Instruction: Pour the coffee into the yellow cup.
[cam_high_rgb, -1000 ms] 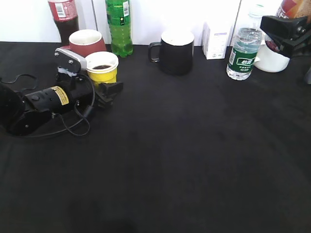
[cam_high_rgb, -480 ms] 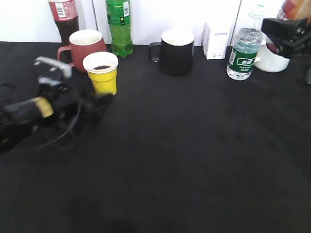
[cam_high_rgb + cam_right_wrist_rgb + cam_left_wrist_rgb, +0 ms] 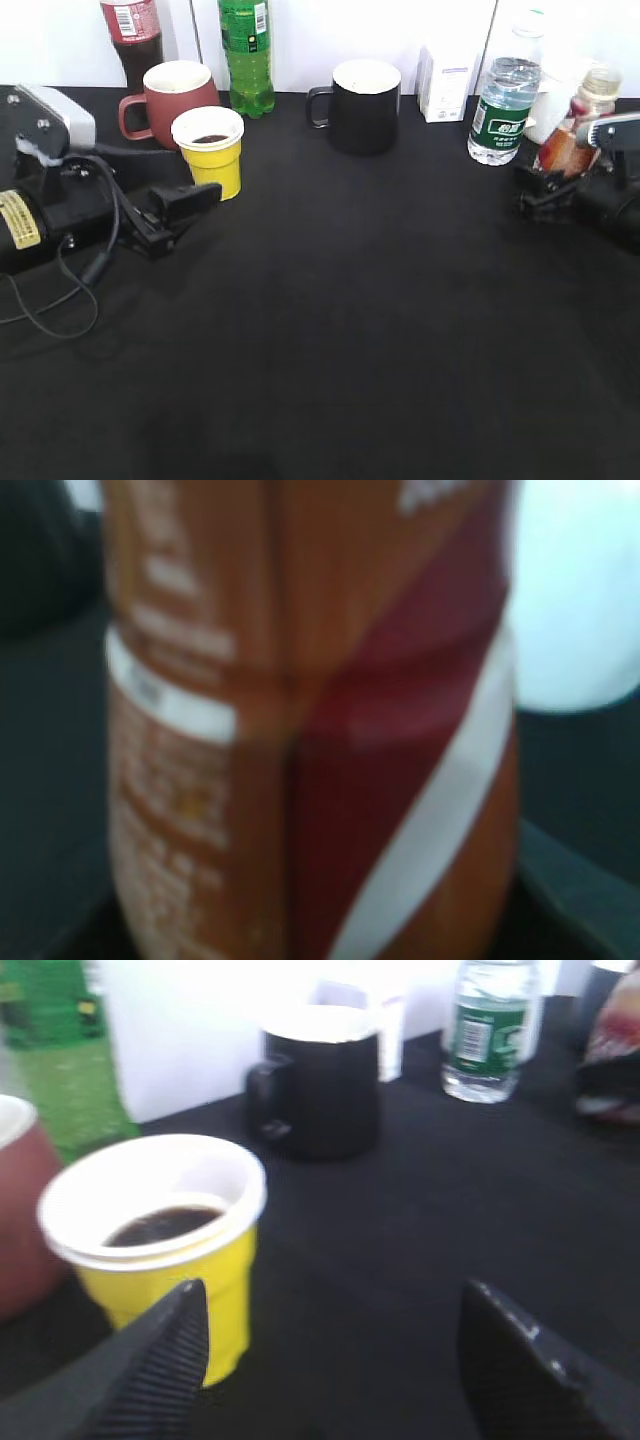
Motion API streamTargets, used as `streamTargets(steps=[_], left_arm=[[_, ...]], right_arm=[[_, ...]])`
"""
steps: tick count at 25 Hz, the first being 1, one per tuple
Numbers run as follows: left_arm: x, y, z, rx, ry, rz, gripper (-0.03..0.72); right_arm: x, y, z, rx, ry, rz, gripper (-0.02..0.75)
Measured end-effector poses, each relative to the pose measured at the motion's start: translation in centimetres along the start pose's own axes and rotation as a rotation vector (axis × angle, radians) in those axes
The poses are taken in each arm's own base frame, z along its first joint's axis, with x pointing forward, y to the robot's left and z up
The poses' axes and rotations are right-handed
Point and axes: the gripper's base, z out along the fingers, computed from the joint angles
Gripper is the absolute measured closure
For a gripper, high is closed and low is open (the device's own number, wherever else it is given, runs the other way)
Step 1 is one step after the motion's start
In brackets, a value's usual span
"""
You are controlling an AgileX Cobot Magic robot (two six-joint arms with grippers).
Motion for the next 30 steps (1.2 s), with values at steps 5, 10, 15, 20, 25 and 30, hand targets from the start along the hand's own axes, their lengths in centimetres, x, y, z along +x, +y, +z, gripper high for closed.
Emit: streamTargets(steps=[5, 10, 15, 20, 25, 30], left_arm=[[0.0, -0.1, 0.0, 0.006, -0.005, -0.007, 0.101], [0.6, -0.2, 0.0, 0.016, 0.069, -0.054, 0.101], [0.7, -0.2, -0.5, -0.098, 0.303, -0.138, 0.110], [-3.8, -1.0, 0.4, -0.348, 0.556, -0.262, 0.132], [-10.7, -3.2, -4.2, -0.429, 0.615, -0.347, 0.235], [-16.1, -5.6, -13.8, -0.384, 0.457, -0.239, 0.253]], right_arm=[[0.2, -0.1, 0.1, 0.015, -0.021, 0.016, 0.177], [0.0, 0.3, -2.3, 0.025, 0.046, 0.047, 0.073], [-0.4, 0.7, -5.9, 0.046, 0.190, 0.041, 0.076], [-5.9, -0.5, -7.2, 0.148, 0.437, 0.007, 0.117], [-13.1, -0.2, -10.6, 0.217, 0.444, 0.190, 0.145], [-17.1, 5.4, -18.1, 0.012, 0.371, 0.059, 0.147]])
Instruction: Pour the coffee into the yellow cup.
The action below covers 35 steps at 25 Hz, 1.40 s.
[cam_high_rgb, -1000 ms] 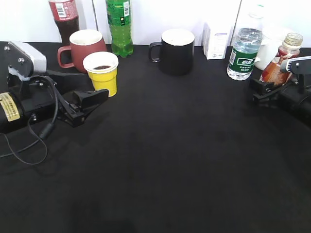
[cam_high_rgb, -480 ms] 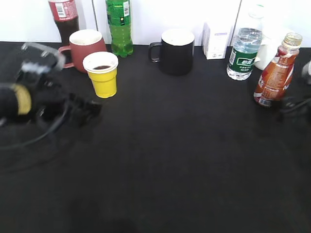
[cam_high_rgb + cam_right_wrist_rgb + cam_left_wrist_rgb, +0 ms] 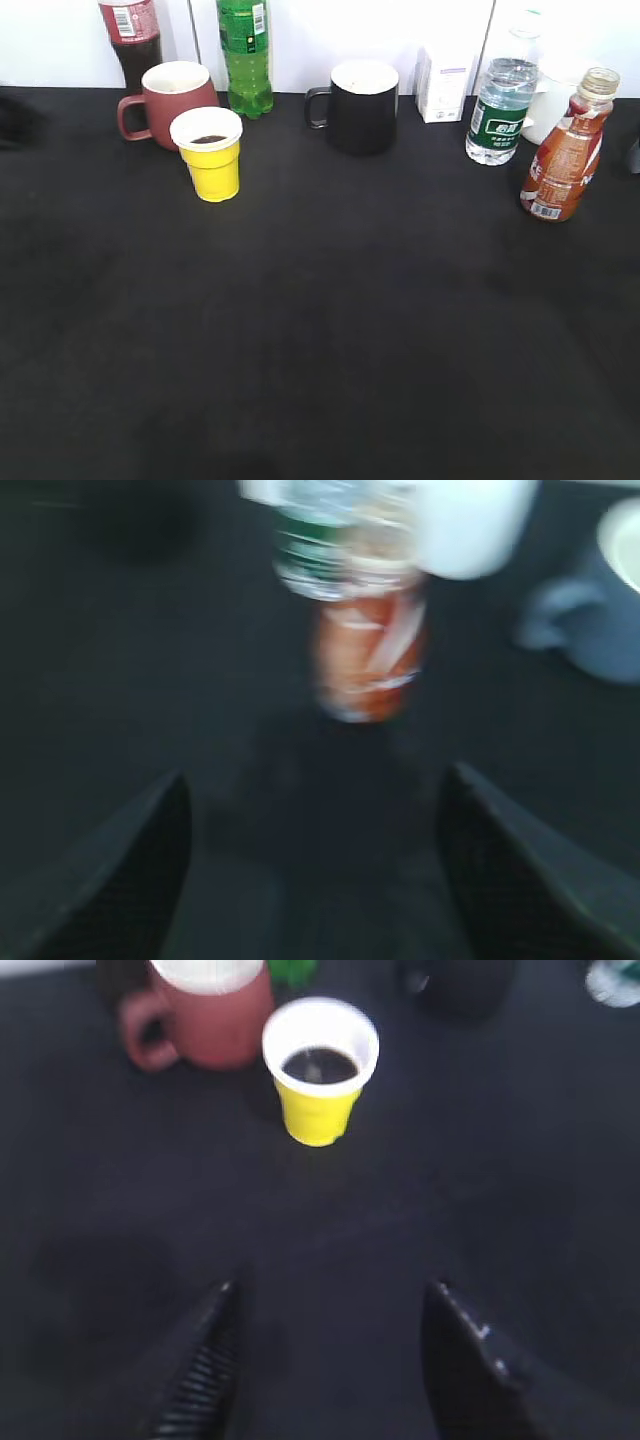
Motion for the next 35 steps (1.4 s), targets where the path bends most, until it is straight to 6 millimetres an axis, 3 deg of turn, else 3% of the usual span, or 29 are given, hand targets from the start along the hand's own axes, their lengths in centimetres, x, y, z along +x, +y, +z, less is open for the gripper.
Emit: streamTargets(steps=[2, 4, 7, 10, 13, 16, 25, 35], left_arm=[[1.5, 1.2, -5.1, 0.002, -0.065, 0.026, 0.253], [4.6, 1.8, -7.9, 0.049, -0.095, 0.032, 0.256], [10.5, 2.5, -9.2, 0.120, -0.115, 0.045, 0.264], [14.3, 3.0, -10.0, 0.149, -0.136, 0.107, 0.270], [15.7, 3.0, -9.2, 0.160, -0.121, 0.118, 0.270], [15.7, 3.0, -9.3, 0.162, -0.127, 0.121, 0.270], [15.7, 3.0, -9.3, 0.159, -0.127, 0.119, 0.270], [15.8, 3.2, -9.4, -0.145, -0.142, -0.095, 0.270]], right_arm=[[1.4, 0.4, -3.6, -0.024, 0.004, -0.016, 0.147], [3.4, 0.0, -7.9, -0.026, -0.016, -0.015, 0.147], [9.0, -0.6, -12.9, -0.026, -0.037, -0.014, 0.147], [14.6, -1.3, -15.4, -0.021, -0.095, -0.013, 0.147], [15.5, -1.9, -14.9, 0.036, -0.079, -0.017, 0.147], [14.9, -1.8, -14.1, 0.035, -0.163, -0.018, 0.147], [14.8, -1.9, -13.9, 0.038, -0.181, -0.020, 0.149], [14.9, -1.7, -14.1, 0.258, -0.192, 0.113, 0.149]])
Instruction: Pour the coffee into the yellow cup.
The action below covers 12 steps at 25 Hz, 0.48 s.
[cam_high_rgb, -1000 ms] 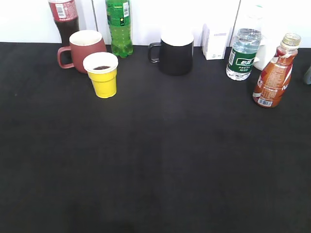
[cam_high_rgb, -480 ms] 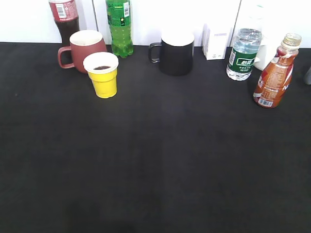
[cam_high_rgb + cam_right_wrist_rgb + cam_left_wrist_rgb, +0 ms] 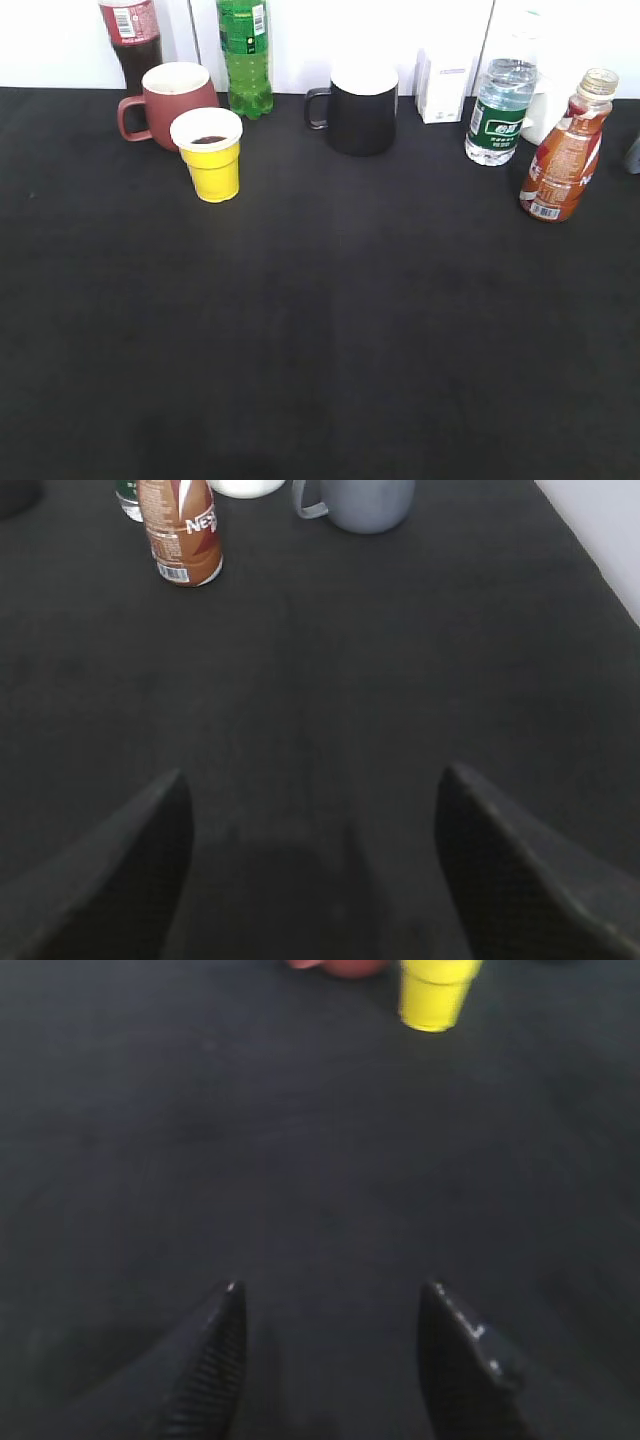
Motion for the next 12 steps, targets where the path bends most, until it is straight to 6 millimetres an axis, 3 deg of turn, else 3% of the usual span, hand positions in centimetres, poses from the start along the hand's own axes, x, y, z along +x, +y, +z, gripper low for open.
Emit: streamTargets(steps=[12], left_arm=[[0.02, 0.08, -0.05, -0.147, -0.005, -0.088, 0.271]], right_arm=[[-0.02, 0.00, 0.00, 0.000, -0.003, 0.000, 0.149]])
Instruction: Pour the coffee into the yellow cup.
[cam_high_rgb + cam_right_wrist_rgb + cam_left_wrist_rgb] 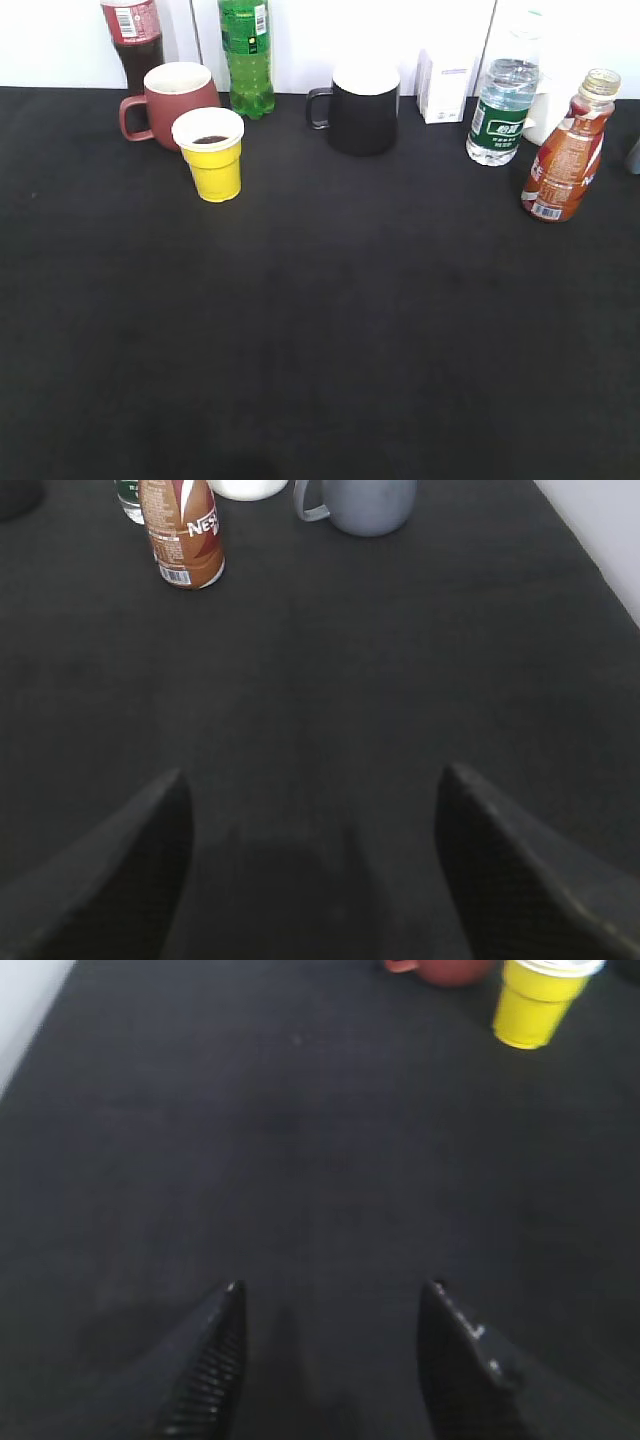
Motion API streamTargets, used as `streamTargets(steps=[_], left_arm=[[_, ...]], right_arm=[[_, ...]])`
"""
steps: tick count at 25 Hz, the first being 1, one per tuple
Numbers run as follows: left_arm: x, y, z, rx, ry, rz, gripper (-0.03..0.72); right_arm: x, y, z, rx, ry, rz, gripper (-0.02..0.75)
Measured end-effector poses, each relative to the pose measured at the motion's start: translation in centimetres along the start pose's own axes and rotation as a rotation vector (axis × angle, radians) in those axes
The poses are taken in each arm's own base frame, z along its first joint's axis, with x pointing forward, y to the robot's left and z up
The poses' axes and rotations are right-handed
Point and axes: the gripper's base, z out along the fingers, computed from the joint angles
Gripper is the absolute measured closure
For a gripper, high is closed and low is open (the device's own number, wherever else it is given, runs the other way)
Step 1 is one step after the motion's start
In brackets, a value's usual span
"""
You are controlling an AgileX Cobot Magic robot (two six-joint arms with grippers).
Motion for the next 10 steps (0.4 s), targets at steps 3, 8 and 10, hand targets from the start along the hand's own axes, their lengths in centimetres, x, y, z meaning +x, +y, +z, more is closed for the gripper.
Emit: streamTargets(steps=[3, 8, 10], left_arm=[[0.4, 0.0, -0.7, -0.038, -0.051, -0.024, 0.271], [0.8, -0.1, -1.2, -0.091, -0.093, -0.054, 0.271], [0.8, -0.1, -1.2, -0.091, -0.093, -0.054, 0.271]], right_arm=[[0.0, 0.0, 0.0, 0.000, 0.000, 0.000, 0.149], [0.0, 0.0, 0.0, 0.000, -0.001, 0.000, 0.149], [0.0, 0.0, 0.0, 0.000, -0.001, 0.000, 0.149]])
